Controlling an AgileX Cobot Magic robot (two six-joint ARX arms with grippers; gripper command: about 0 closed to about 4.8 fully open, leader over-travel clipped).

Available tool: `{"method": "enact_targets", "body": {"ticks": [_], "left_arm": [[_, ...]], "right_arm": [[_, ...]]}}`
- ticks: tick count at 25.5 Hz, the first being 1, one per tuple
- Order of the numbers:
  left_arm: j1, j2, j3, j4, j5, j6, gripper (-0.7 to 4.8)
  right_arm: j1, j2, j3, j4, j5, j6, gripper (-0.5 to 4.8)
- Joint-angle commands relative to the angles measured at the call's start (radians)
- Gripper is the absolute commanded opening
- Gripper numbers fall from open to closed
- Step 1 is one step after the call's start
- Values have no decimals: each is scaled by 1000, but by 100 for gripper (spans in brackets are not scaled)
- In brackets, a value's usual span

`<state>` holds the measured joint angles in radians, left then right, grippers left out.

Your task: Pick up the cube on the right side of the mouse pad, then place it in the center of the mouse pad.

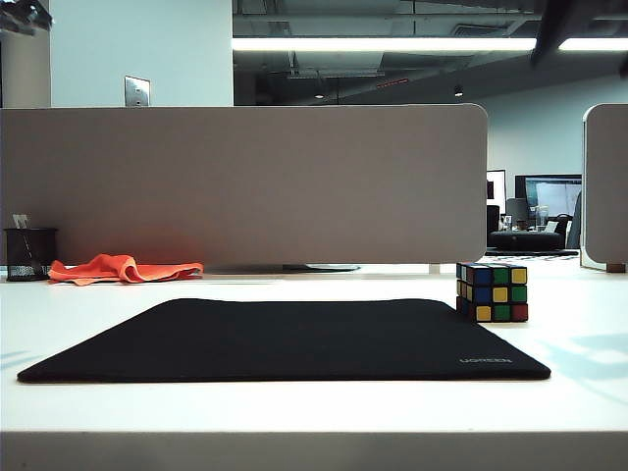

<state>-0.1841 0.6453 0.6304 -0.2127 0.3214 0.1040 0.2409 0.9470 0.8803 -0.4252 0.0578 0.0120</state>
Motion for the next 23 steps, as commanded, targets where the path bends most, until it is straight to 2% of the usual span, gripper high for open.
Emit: {"method": "enact_targets", "body": {"ticks": [1,9,11,19,21,23], "left_arm": [[2,39,5,12,24,-11,142],[3,132,39,20,14,-11,166],[3,162,55,21,14,-11,195],[3,223,86,42,13,-34,198],[3,225,86,42,12,-35,220],[3,225,86,42,13,-35,220]], "right_arm": [[0,64,32,27,32,48,479],[0,219,80,41,76,89,479],[0,261,93,41,76,98,479],[0,475,194,51,71,179,479],[0,554,246,58,51,206,479],[1,600,280,59,45,206,479]]}}
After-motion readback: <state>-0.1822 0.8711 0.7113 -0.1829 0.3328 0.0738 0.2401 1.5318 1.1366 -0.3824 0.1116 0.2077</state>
